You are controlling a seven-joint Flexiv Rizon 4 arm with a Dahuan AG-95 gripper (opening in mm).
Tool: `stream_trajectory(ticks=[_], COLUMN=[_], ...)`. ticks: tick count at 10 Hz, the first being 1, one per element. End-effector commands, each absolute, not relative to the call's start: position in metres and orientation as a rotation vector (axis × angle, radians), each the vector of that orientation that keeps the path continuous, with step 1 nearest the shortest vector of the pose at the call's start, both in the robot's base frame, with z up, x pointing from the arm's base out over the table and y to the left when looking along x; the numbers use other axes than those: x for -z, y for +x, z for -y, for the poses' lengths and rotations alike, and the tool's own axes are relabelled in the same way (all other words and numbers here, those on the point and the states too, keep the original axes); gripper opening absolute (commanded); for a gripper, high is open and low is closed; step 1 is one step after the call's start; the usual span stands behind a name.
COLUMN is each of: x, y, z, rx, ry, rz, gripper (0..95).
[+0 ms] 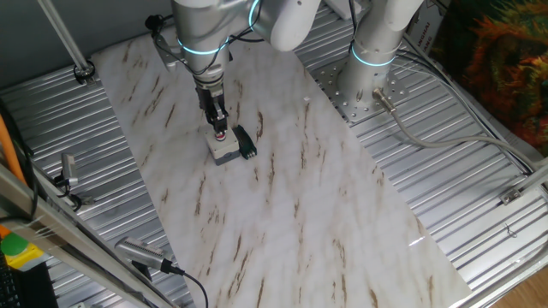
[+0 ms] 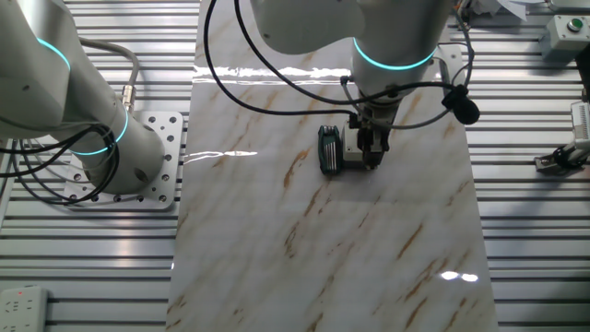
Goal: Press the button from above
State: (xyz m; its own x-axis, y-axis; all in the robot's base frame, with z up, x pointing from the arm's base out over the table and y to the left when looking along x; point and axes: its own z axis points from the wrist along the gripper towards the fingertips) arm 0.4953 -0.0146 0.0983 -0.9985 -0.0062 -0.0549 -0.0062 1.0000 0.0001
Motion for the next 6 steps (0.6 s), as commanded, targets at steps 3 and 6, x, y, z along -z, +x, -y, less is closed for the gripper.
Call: stream_trajectory(ticks=[3,6], x=[-0.0937,-0.0902], y=[0.4944,0.4952], z=[0.0156,0.0160], rx=[0.003,-0.026], ry=[-0.010,0.000], rz=[-3.076,-3.089], gripper=[57.0,57.0])
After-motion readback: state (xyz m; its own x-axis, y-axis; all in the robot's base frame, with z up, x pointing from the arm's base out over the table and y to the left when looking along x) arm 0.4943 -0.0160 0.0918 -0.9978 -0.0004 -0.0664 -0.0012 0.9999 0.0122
